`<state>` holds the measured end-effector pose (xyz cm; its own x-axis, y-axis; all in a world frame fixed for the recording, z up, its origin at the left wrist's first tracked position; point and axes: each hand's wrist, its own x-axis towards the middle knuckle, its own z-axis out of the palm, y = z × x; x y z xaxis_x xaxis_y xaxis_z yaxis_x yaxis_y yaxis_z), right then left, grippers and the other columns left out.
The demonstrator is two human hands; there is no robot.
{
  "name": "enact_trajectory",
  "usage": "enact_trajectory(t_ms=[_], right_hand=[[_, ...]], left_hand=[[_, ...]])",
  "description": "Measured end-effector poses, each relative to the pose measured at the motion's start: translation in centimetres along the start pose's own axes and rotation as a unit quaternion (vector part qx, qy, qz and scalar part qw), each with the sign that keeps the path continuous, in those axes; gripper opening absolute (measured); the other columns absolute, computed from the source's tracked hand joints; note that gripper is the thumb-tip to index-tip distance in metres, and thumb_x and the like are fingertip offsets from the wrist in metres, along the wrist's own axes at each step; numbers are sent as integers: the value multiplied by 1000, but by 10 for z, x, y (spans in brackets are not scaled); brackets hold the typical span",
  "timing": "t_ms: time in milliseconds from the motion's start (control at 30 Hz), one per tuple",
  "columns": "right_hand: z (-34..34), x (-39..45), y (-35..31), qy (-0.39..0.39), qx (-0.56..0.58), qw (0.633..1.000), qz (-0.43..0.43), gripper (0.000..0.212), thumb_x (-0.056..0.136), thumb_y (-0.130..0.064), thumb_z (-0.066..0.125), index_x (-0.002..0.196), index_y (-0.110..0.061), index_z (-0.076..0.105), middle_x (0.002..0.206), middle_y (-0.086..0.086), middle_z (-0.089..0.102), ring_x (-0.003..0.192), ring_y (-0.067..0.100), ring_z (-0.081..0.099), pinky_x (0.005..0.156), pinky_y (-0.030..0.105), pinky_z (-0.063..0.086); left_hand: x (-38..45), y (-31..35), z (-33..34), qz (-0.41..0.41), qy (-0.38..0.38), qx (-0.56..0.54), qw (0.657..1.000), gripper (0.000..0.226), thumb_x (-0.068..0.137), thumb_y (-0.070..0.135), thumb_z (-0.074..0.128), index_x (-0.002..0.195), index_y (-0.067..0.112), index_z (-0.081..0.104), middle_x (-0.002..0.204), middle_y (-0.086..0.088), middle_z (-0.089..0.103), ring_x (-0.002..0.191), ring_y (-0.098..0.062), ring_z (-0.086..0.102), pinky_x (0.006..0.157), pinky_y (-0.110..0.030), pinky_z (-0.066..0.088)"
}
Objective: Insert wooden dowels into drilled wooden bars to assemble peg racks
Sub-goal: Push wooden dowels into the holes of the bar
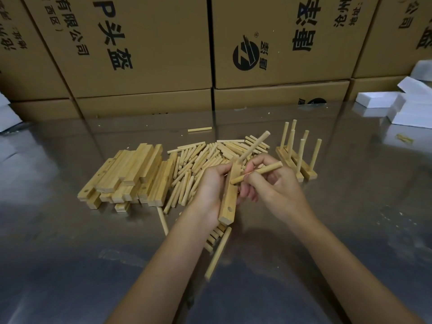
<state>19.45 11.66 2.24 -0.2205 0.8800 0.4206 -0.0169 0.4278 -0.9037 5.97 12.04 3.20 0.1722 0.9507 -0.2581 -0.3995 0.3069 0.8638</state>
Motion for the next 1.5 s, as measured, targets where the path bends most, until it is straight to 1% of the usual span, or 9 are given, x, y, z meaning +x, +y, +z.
enact_trajectory(t_ms=[200, 433, 533, 667, 767, 867, 967, 1133, 1500], right_hand=[[-2, 0, 0, -13, 2, 1000, -11, 9, 89, 12, 52, 83, 5, 50, 55, 5, 62, 53, 16, 65, 50, 16, 48], [-5, 2, 4, -48, -16, 999, -10, 11, 96, 0, 58, 88, 1, 51, 64, 17, 66, 58, 28, 64, 52, 25, 49], [-3, 0, 6, -23, -15, 999, -20, 12, 97, -1, 57, 87, -1, 50, 61, 15, 65, 58, 34, 63, 50, 24, 48], [8, -4, 12, 20, -15, 999, -33, 16, 97, -1, 57, 83, -6, 50, 58, 9, 64, 50, 16, 61, 49, 20, 47], [13, -5, 15, 41, -20, 999, -26, 18, 97, -2, 57, 81, -8, 49, 56, 8, 62, 48, 14, 59, 48, 21, 46], [14, -6, 15, 54, 23, 998, -16, 19, 98, -1, 55, 82, -8, 48, 57, 11, 63, 48, 17, 59, 46, 27, 48], [12, -5, 14, 40, 41, 998, -11, 17, 98, 0, 53, 84, -6, 47, 61, 16, 64, 53, 22, 61, 48, 29, 50], [12, -4, 14, 30, 48, 998, -11, 18, 99, 1, 52, 84, -8, 46, 61, 16, 64, 53, 21, 60, 49, 27, 50], [14, -4, 19, 39, 56, 998, -15, 12, 99, 0, 52, 90, 5, 47, 62, 14, 65, 55, 23, 61, 50, 29, 50]], left_hand=[[-4, 0, 6, 12, 19, 2, 1000, 26, 103, 23, 40, 113, 8, 58, 71, -7, 49, 58, -16, 45, 57, -26, 36], [3, -1, 4, 37, 65, 57, 996, 39, 107, 30, 34, 89, 7, 60, 64, -9, 53, 56, -21, 50, 62, -33, 42], [6, -2, 4, 51, 81, 61, 994, 34, 107, 29, 35, 111, 7, 61, 64, -8, 53, 57, -21, 50, 60, -34, 42], [6, -5, 3, 55, 112, 97, 987, 36, 107, 32, 36, 128, 16, 60, 65, -4, 62, 54, -15, 61, 52, -25, 52], [9, -9, 2, 80, 123, 141, 979, 37, 106, 34, 38, 138, 27, 54, 84, -7, 71, 80, -19, 68, 80, -36, 55], [12, -12, 1, 88, 97, 102, 986, 39, 107, 31, 35, 141, 18, 50, 52, -9, 50, 50, -21, 54, 58, -33, 50], [9, -9, 1, 95, 83, 69, 990, 37, 107, 27, 34, 137, 12, 51, 48, -10, 44, 40, -22, 47, 41, -25, 45], [3, -8, 5, 109, 71, 54, 990, 30, 108, 25, 33, 115, 12, 60, 48, -7, 46, 37, -18, 48, 38, -21, 44], [6, -8, 6, 96, 78, 31, 992, 26, 108, 24, 33, 117, 11, 54, 49, -9, 41, 38, -20, 40, 39, -23, 39]])
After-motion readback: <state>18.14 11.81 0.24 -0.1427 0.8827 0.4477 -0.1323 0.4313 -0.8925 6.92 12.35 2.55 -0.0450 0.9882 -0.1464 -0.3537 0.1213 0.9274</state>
